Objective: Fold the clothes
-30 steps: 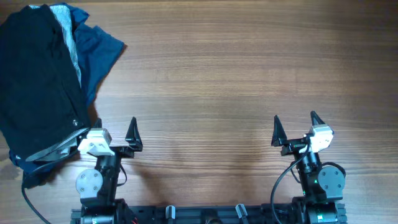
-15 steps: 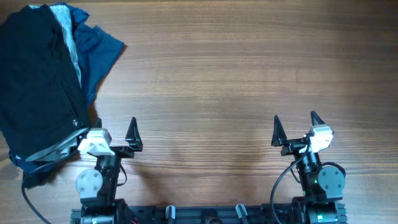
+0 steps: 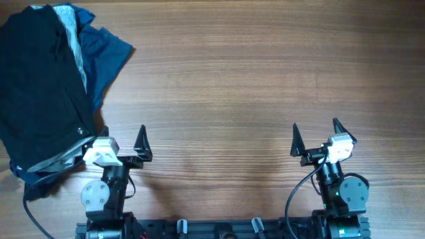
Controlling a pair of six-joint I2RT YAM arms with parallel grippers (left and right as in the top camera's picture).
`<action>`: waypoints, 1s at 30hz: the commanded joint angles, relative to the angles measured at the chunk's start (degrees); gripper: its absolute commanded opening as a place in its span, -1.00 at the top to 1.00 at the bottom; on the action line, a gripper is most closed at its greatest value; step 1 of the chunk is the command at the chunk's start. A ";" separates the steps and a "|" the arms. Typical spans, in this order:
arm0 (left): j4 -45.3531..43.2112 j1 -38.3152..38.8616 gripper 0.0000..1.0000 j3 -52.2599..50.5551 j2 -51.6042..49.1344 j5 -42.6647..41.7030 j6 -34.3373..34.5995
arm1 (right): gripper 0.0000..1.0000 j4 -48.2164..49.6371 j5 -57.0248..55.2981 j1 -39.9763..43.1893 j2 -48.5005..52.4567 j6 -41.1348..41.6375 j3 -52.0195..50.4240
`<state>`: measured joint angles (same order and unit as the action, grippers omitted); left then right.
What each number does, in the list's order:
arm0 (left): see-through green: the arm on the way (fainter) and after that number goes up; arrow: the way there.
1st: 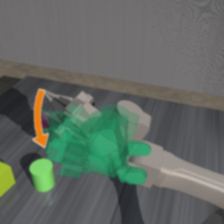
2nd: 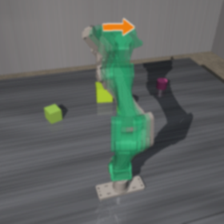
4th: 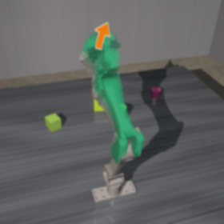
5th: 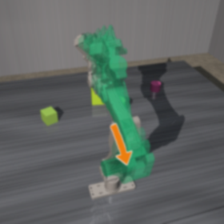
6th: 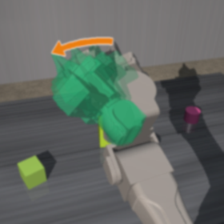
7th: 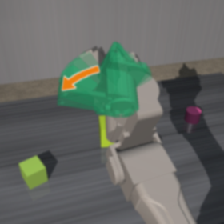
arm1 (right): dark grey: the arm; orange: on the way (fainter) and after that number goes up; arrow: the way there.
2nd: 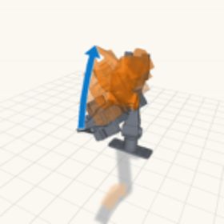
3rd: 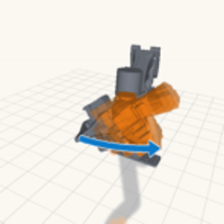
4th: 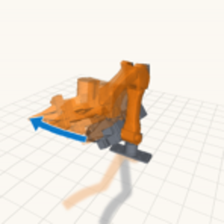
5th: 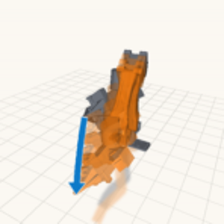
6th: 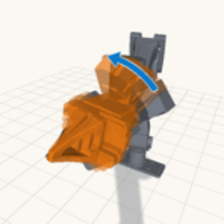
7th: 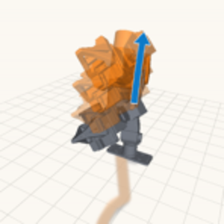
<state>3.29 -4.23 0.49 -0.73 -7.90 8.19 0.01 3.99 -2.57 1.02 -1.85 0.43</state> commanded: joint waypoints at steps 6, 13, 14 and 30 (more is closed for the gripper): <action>0.42 0.17 -0.99 -0.15 0.57 0.04 5.09 | -0.99 1.73 13.25 -0.24 -0.74 1.46 -0.13; 4.35 0.17 -1.00 9.53 -13.18 -6.91 9.20 | -0.99 1.95 18.45 -0.24 5.18 7.87 7.45; 5.49 0.17 -1.00 12.61 -15.93 -7.02 9.20 | -0.99 1.97 18.67 -0.24 7.65 7.87 9.29; -1.22 0.15 -1.00 54.77 -67.34 -12.20 9.05 | -0.99 3.28 31.50 -0.24 86.47 -5.51 80.21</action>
<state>8.86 -4.23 53.65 -65.54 -19.03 16.86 2.85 38.54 -2.57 81.67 1.78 70.98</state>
